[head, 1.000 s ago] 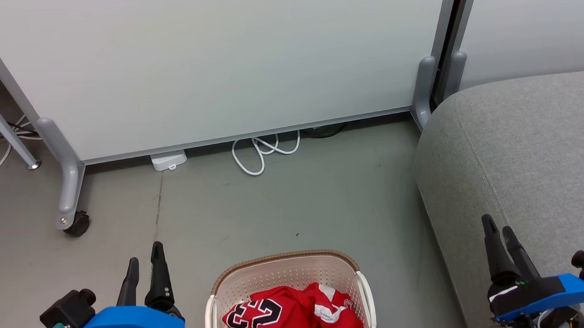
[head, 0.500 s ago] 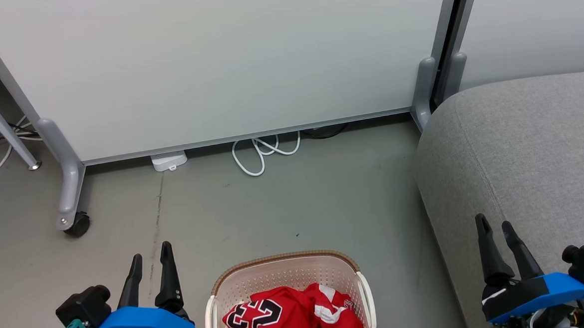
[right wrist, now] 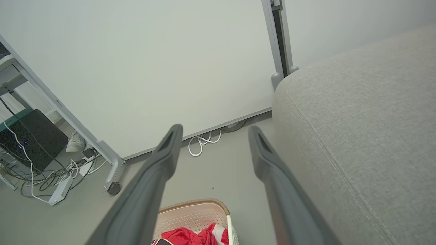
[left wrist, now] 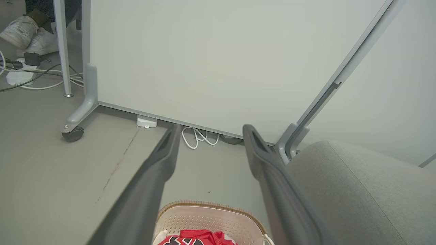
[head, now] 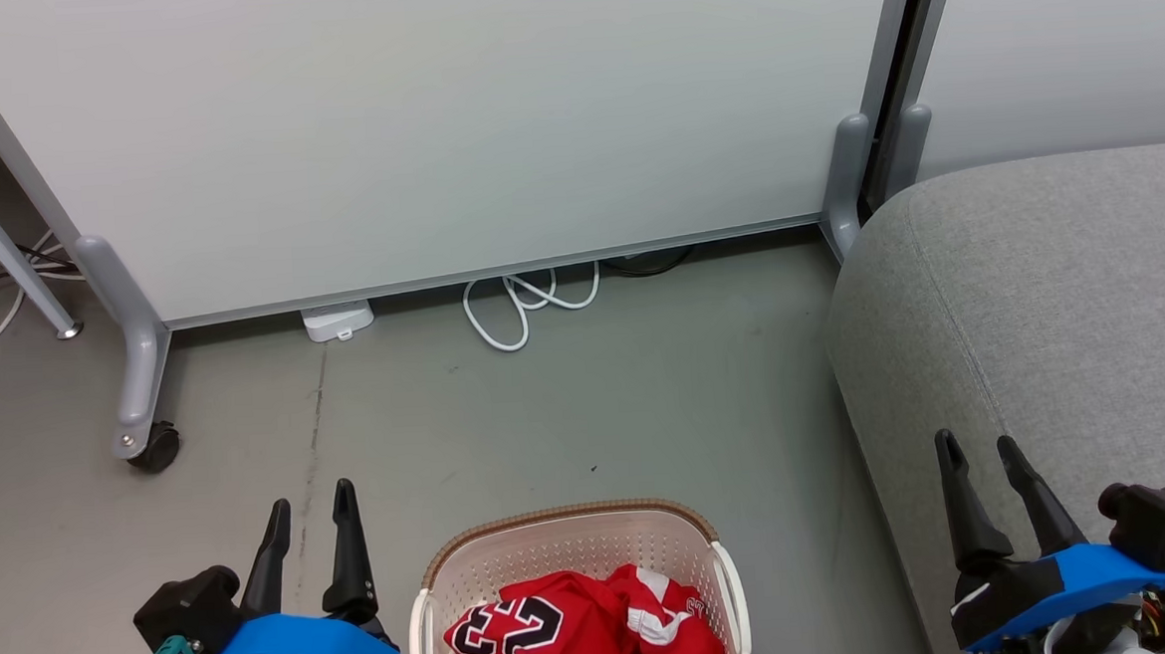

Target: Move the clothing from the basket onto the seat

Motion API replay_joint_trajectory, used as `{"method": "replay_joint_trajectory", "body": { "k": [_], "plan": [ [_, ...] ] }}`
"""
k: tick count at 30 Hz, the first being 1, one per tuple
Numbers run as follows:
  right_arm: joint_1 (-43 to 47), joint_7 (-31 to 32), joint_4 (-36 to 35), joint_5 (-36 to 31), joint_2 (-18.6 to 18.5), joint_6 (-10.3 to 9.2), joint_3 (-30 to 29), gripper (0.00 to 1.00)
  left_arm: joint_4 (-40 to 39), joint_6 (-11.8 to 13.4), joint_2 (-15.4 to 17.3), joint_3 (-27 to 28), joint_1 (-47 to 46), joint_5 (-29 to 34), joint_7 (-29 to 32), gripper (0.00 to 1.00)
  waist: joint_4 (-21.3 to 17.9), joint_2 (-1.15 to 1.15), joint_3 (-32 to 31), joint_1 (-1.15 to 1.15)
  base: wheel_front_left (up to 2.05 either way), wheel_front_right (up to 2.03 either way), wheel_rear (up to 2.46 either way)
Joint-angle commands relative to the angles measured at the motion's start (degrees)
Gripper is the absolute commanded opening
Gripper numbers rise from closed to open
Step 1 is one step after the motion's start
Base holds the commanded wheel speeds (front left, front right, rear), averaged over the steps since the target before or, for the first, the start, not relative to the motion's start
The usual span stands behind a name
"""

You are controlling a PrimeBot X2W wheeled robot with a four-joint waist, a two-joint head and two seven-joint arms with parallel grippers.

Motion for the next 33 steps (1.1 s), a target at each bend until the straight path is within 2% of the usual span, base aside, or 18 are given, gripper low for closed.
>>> {"method": "replay_joint_trajectory", "body": {
  "k": [1, 33],
  "plan": [
    [-1.1, -0.4, -0.4, -2.1, -0.5, 0.09, 0.2, 1.00, -0.1, -0.5, 0.1, -0.2, -1.4, 1.7, -0.7, 1.00, 0.0, 0.00, 0.0, 0.00, 0.00, 0.00, 0.00],
    [0.1, -1.7, 0.1, -18.0, -1.0, 0.14, 0.2, 1.00, 2.4, -0.9, -0.8, 0.0, -0.6, 14.8, -4.5, 1.00, -0.1, 0.00, -0.7, 0.00, 0.00, 0.00, 0.00]
  ]
}}
